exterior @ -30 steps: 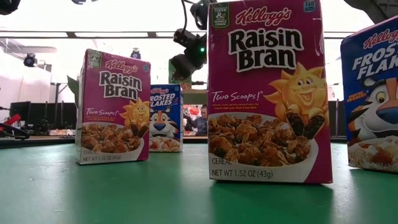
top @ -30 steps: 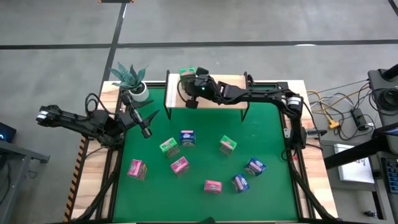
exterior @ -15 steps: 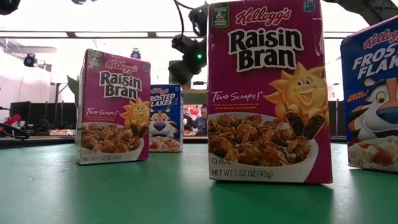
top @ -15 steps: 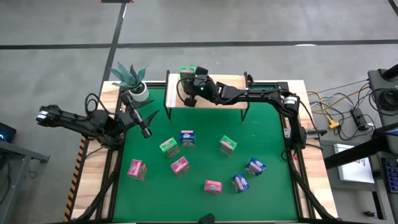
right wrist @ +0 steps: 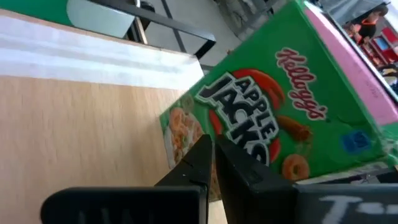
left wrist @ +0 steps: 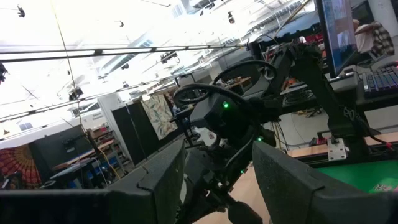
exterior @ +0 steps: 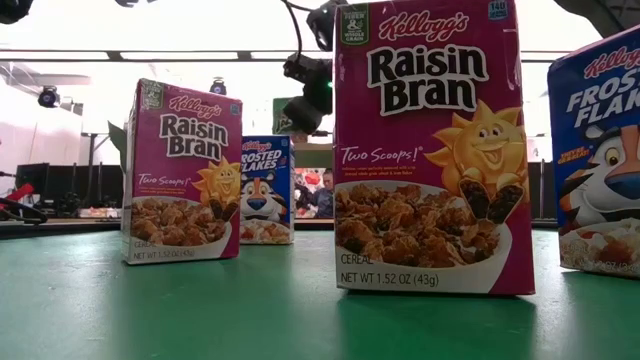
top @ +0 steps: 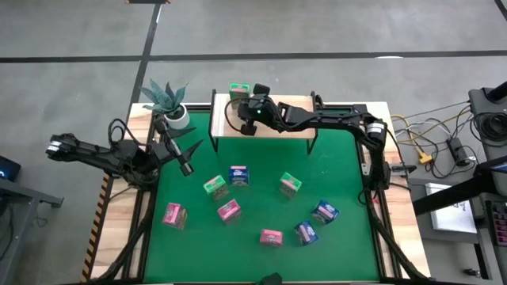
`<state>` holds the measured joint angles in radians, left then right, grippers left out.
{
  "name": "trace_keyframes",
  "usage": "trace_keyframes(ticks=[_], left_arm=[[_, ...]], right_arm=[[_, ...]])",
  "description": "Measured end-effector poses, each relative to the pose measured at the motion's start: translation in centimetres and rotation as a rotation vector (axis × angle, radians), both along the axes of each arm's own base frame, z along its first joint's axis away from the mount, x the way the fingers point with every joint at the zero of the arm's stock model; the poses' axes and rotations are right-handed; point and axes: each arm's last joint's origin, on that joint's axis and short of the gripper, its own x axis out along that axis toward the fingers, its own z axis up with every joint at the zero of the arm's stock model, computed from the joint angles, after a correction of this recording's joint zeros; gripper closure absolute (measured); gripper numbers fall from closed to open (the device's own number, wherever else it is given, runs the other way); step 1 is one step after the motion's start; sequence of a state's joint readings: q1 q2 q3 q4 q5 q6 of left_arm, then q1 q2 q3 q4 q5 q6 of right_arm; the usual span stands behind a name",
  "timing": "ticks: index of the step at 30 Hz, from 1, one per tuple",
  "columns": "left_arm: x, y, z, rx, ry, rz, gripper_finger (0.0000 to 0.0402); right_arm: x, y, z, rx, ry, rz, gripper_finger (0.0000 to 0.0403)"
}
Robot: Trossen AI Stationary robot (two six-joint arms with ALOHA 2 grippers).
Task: Stack cereal on shelf
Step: Put the top green cereal box on the shelf
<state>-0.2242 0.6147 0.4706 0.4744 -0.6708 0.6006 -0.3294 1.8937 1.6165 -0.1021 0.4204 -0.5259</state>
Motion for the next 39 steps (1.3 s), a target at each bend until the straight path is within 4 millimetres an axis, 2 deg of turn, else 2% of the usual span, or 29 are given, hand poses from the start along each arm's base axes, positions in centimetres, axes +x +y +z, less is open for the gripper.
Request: trace_keyframes(ticks=[17, 33, 36, 39], left_arm=[[0.0, 0.0, 0.0, 0.000, 0.000, 0.000, 0.0229], [0.0, 0.0, 0.0, 0.000, -0.001, 0.000, 0.0228], [0.0, 0.0, 0.0, 0.000, -0.001, 0.000, 0.0229], [0.0, 0.0, 0.0, 0.000, -0.001, 0.000, 0.0228]], right_arm=[[0.3, -0.4, 0.0, 0.051, -0.083, 0.033, 0.0390], [0.8, -0.9, -0.3, 0.003, -0.119, 0.023, 0.0390], [0.8, -0.6, -0.4, 0.010, -0.089, 0.028, 0.0390], [0.4, 0.8, 0.4, 0.032, -0.066, 0.049, 0.0390]])
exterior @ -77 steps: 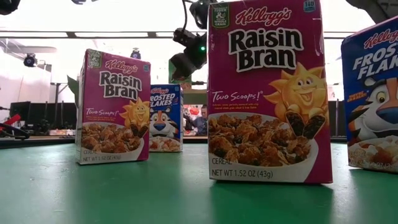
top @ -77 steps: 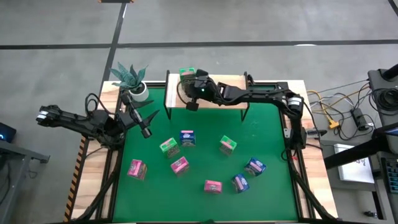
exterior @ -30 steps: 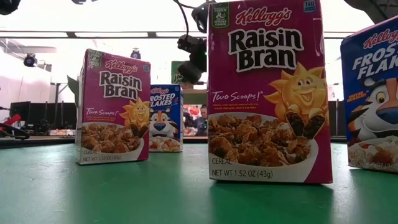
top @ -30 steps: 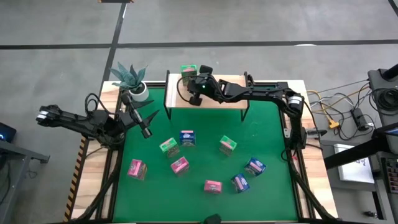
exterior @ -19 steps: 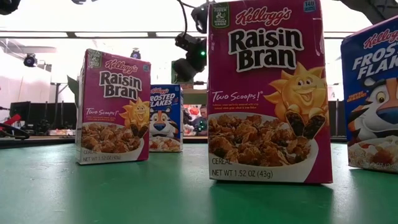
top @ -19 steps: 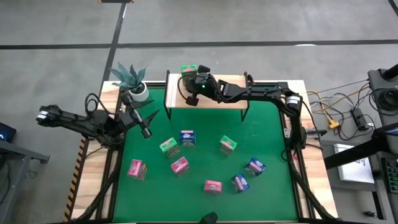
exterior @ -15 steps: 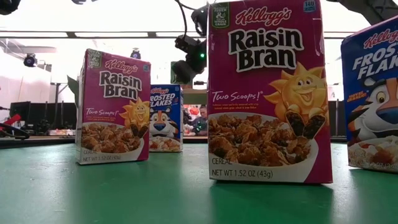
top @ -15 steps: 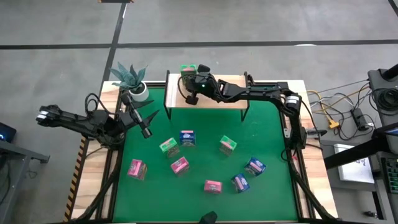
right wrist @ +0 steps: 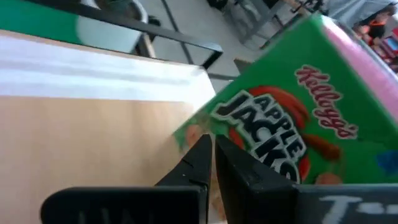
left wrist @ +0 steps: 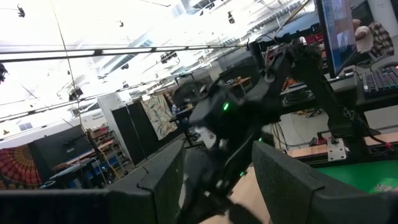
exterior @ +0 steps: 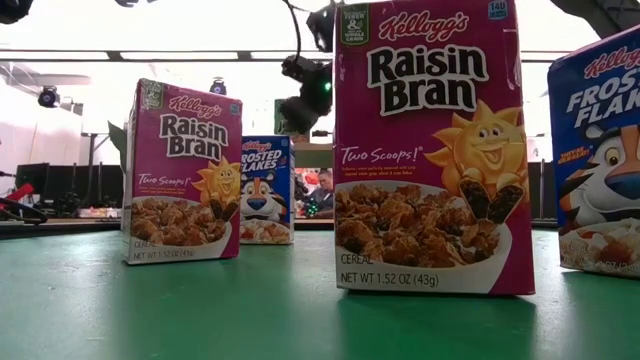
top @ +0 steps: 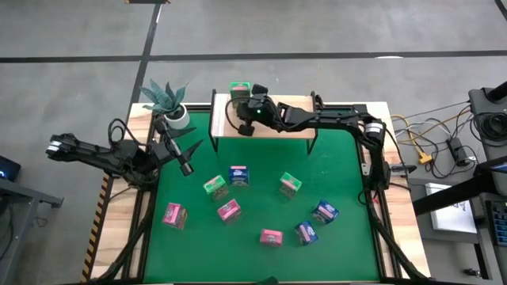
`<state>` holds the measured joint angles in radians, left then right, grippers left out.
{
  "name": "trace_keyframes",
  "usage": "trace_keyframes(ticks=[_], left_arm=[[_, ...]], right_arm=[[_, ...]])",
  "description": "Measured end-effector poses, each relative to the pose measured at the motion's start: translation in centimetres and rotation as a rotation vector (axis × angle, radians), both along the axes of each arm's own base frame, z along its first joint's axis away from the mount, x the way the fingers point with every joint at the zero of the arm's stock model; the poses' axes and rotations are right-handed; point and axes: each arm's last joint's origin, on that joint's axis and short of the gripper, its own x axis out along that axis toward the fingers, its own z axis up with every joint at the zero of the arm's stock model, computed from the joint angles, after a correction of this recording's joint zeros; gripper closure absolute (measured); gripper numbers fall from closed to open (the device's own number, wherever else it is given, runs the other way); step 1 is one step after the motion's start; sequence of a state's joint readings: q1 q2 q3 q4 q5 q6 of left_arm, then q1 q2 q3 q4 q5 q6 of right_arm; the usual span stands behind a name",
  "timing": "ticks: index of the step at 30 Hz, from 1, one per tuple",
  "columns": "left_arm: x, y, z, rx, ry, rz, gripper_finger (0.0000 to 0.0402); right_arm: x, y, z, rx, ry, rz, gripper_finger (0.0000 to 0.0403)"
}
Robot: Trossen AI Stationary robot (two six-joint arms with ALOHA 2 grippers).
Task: Stack cereal on shelf
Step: Put the top green cereal box on the shelf, then put the right blue cereal box on the shelf
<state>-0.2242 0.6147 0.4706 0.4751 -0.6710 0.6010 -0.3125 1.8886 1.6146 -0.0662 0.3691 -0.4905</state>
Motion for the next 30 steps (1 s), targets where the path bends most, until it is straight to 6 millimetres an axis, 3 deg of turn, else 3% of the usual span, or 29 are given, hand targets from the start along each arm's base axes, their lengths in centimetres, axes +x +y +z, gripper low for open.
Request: trace_keyframes(ticks=[4, 9, 19, 30], left_arm=[[0.0, 0.0, 0.0, 0.000, 0.000, 0.000, 0.0229], [0.0, 0.0, 0.0, -0.019, -0.008, -0.005, 0.0228], [0.3, -0.1, -0.3, -0.112, -0.031, -0.034, 0.0228], [1.6, -0.6, -1.2, -0.287, -0.056, -0.144, 0.0229]], right_arm=[[-1.1, 2.4, 2.0, 0.042, 0.023, 0.031, 0.0390], [-2.8, 6.3, 3.0, 0.108, 0.032, 0.078, 0.0390], [-8.3, 13.3, 0.5, 0.137, -0.119, 0.254, 0.0390], [-15.0, 15.4, -2.4, 0.209, -0.287, 0.341, 0.0390]])
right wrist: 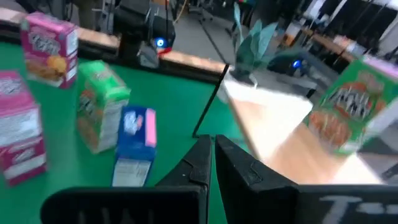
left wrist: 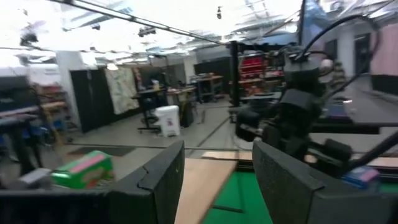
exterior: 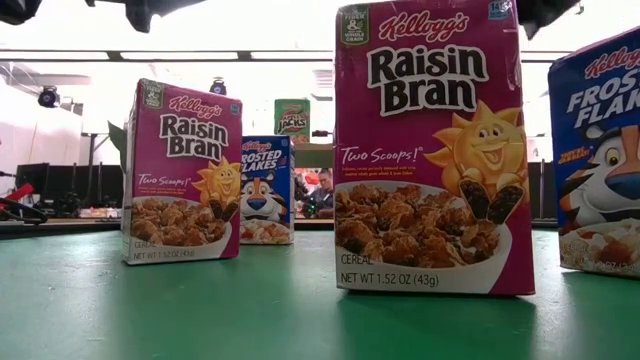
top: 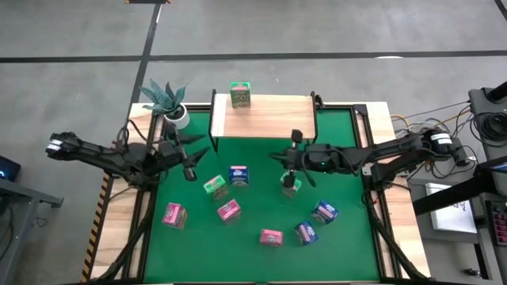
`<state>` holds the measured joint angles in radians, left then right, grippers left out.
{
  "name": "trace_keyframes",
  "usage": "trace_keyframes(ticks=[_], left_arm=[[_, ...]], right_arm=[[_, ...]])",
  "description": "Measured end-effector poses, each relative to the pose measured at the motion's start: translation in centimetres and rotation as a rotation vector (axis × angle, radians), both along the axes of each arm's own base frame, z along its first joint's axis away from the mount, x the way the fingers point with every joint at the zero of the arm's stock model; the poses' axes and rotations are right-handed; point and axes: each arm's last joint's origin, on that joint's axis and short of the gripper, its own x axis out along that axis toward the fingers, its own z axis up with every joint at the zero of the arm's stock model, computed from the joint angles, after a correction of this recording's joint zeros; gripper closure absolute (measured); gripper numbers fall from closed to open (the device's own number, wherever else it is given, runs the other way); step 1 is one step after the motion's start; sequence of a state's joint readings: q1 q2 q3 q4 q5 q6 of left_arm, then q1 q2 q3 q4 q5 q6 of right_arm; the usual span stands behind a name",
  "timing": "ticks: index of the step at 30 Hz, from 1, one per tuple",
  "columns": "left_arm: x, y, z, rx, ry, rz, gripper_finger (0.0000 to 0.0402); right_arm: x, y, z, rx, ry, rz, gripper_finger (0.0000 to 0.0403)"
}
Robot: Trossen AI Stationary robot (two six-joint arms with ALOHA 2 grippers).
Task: Stack cereal on shelf
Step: Put the right blue cereal box on the shelf
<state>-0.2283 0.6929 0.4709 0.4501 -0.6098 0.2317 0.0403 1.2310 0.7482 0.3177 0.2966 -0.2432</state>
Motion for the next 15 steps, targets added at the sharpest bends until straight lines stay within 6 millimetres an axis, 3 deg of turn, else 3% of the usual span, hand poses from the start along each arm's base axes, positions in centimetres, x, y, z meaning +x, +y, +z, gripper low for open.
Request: trace_keyframes(ticks=[5, 15], left_arm=[[0.4, -0.1, -0.3, -0.047, 0.000, -0.013, 0.0229], [0.7, -0.2, -0.5, -0.054, 0.011, -0.014, 0.0229]], right_arm=[[-1.9, 0.6, 0.0, 0.143, 0.026, 0.067, 0.0390], [-4.1, 2.1, 0.4, 0.326, 0.267, 0.064, 0.0390]])
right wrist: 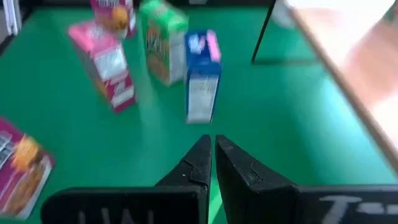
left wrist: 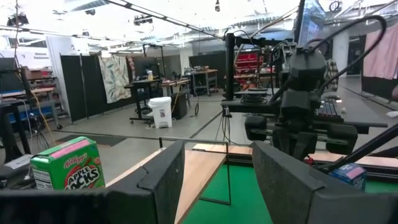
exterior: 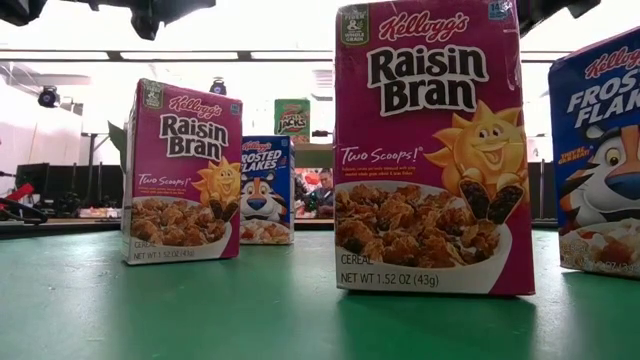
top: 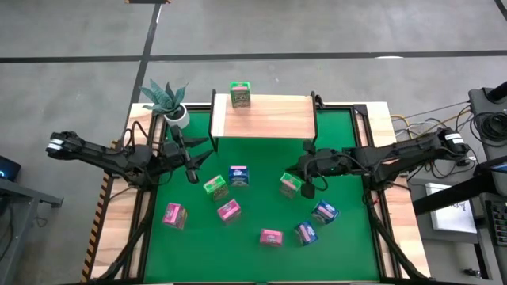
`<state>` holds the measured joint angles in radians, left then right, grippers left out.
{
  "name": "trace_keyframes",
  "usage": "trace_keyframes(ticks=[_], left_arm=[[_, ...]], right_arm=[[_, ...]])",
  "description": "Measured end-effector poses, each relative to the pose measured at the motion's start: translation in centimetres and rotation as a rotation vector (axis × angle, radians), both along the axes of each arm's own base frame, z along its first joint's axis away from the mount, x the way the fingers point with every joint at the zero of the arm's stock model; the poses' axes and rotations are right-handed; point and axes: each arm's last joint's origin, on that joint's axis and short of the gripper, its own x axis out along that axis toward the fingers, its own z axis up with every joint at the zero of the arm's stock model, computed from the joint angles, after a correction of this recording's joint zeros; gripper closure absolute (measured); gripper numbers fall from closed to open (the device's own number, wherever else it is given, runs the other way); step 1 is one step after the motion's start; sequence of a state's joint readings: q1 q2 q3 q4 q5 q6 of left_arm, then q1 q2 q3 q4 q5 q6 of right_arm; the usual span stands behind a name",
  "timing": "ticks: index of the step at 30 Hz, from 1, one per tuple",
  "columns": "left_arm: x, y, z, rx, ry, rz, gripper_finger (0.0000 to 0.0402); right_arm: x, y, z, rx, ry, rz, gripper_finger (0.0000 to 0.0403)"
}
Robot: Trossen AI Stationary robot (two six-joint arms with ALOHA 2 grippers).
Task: Stack cereal on shelf
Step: Put the right blue cereal box on the shelf
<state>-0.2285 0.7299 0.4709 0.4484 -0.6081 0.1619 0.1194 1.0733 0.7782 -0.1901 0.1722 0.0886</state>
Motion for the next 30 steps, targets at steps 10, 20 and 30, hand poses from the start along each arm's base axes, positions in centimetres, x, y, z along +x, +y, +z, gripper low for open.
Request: trace_keyframes(ticks=[10, 20, 30], left_arm=[[0.2, 0.0, -0.2, 0.003, 0.011, 0.001, 0.0229], [0.2, 0.0, -0.2, 0.013, 0.015, 0.004, 0.0229], [0.2, 0.0, -0.2, 0.026, 0.020, 0.007, 0.0229]], right_arm=[[0.0, 1.8, 1.6, 0.056, 0.274, -0.014, 0.0390], [-1.1, 3.4, 4.4, 0.175, 0.540, -0.059, 0.0390], [-3.4, 5.9, 5.7, 0.474, 0.689, -0.185, 0.0341]])
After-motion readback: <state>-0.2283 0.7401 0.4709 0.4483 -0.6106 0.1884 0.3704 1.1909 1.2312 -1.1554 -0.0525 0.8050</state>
